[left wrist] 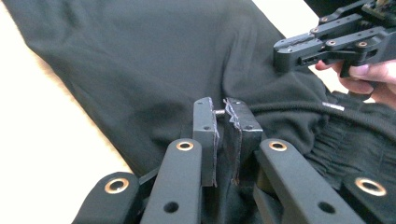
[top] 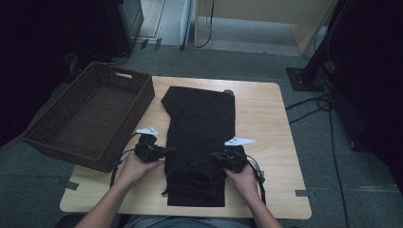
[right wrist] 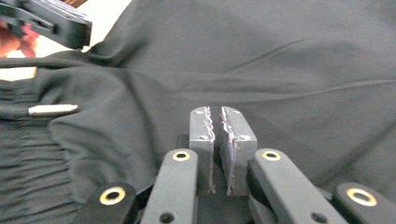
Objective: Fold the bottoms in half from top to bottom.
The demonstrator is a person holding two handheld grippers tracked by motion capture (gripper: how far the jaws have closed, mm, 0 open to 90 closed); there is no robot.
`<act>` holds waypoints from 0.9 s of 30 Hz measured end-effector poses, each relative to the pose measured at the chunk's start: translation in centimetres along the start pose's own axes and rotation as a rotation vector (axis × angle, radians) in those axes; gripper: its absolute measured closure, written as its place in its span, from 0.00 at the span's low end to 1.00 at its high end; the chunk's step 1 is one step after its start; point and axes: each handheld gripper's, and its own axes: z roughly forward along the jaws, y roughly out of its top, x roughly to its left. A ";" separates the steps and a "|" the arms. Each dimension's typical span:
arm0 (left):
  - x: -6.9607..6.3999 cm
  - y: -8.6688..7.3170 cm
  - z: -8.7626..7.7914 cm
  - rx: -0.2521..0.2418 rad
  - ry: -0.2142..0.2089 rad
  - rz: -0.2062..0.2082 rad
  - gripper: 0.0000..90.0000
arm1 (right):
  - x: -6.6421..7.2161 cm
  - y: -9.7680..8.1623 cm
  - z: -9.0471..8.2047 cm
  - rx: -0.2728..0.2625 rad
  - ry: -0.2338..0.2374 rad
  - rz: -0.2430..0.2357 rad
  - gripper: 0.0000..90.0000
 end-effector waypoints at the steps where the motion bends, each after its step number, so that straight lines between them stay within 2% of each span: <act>1: -0.2 -0.4 0.1 0.007 -0.001 0.000 0.92 | 0.2 -0.1 0.1 0.004 -0.005 -0.011 0.92; 9: -1.2 -1.0 1.4 0.064 -0.017 0.018 0.91 | 1.2 -0.4 0.1 0.012 0.001 -0.034 0.90; 11: -1.7 -1.4 1.4 0.063 -0.019 0.023 0.90 | 1.8 -0.5 0.0 0.008 0.015 -0.035 0.86; 14: -1.7 -1.6 1.2 0.059 -0.017 0.003 0.85 | 2.3 -0.8 -0.1 0.007 0.028 -0.043 0.78; 16: -1.6 -1.6 1.0 0.049 -0.004 -0.002 0.78 | 2.6 -1.0 -0.1 0.013 0.029 -0.052 0.69; 17: -1.6 -1.6 1.0 0.049 -0.004 -0.002 0.73 | 2.6 -1.0 -0.1 0.013 0.029 -0.052 0.69; 18: -1.6 -1.2 0.9 0.042 -0.006 -0.010 0.68 | 3.0 -1.5 0.2 0.026 0.020 -0.060 0.60; 20: -1.7 -0.6 0.9 0.034 0.005 0.014 0.61 | 3.3 -1.6 0.2 0.020 0.010 -0.103 0.56; 21: -1.7 -0.3 0.9 0.028 0.012 0.029 0.59 | 3.3 -1.4 0.2 -0.011 0.003 -0.125 0.54; 23: -1.5 0.3 1.0 0.035 0.027 0.046 0.56 | 3.1 -0.9 0.2 -0.035 0.000 -0.130 0.53; 27: -1.0 1.6 1.2 0.029 0.039 0.068 0.55 | 2.1 0.4 0.2 -0.046 -0.022 -0.126 0.53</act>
